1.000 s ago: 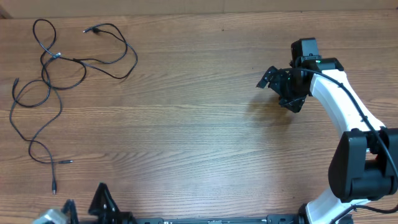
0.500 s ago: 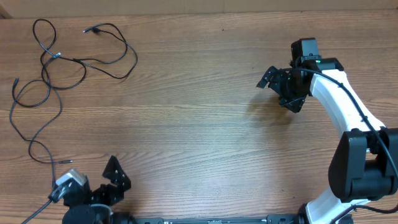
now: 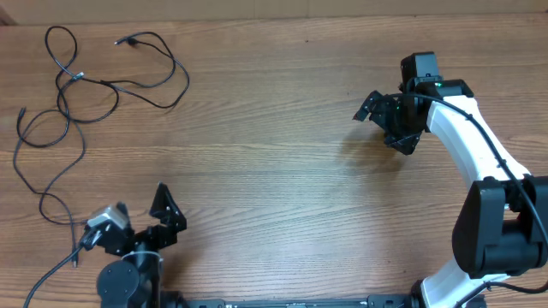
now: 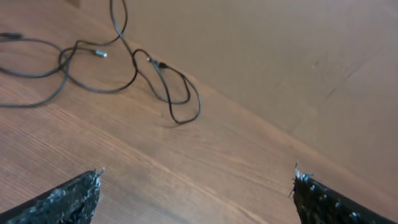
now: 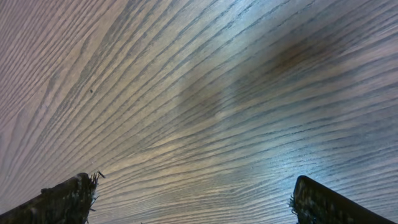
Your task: Untangle cables
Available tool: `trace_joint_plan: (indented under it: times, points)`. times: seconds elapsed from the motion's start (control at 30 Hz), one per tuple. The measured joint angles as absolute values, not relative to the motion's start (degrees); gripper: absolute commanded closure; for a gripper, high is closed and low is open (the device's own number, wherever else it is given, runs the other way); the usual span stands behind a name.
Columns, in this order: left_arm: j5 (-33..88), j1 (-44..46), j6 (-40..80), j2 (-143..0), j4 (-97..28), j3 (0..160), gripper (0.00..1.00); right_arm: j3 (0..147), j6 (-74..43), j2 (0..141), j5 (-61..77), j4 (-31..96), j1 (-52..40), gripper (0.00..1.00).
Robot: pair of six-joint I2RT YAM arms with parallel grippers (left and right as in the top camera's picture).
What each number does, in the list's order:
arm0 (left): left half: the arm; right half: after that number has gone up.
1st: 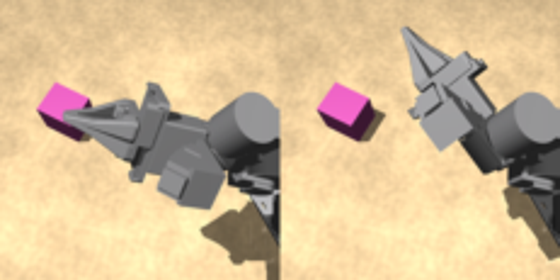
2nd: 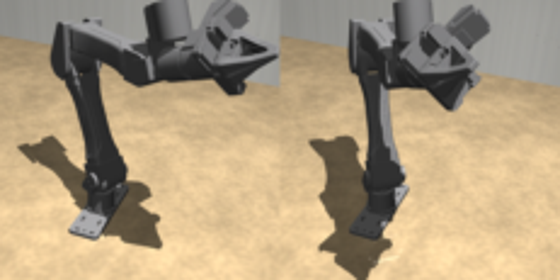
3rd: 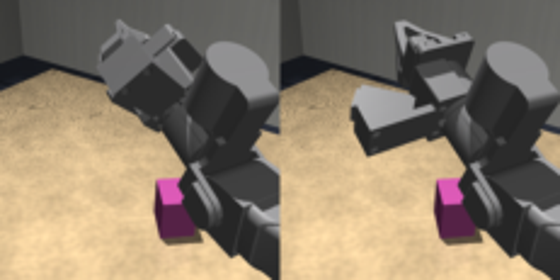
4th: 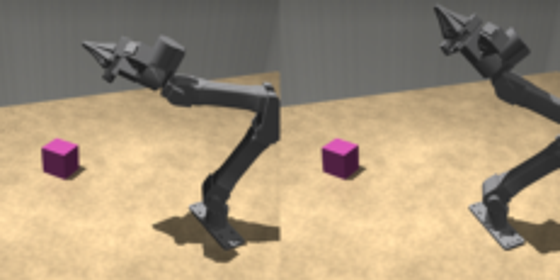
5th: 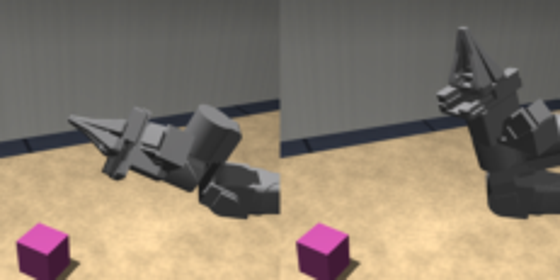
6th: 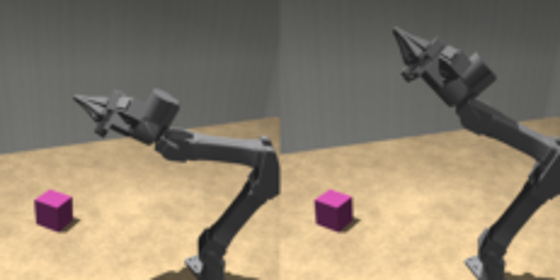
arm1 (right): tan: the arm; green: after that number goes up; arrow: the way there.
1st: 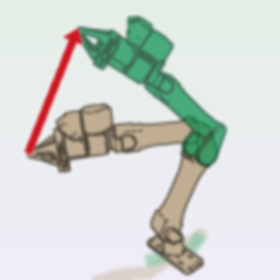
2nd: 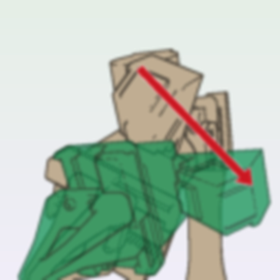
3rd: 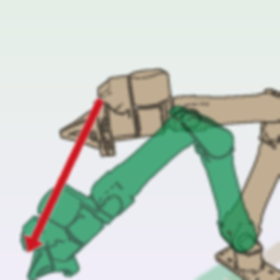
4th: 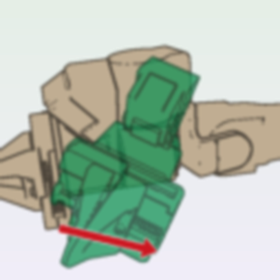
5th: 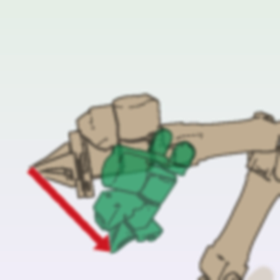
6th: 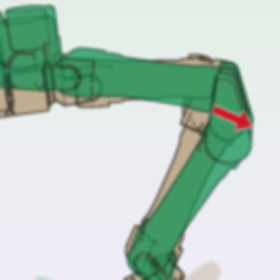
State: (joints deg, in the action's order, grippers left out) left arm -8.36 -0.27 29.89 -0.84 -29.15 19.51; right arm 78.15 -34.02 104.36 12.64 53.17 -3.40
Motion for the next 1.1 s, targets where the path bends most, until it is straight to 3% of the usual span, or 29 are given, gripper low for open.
trace_joint_plan:
  times: [0.5,1.1]
  points:
    - [-4.51,-0.54,28.53,-0.84,-8.95,5.37,0.0,78.15,-34.0,104.36,12.64,53.17,-3.4,0.0]
    - [-2.96,-0.54,25.71,-0.84,-4.4,0.67,0.01,78.15,-33.98,104.36,12.64,53.12,-3.4,0.0]
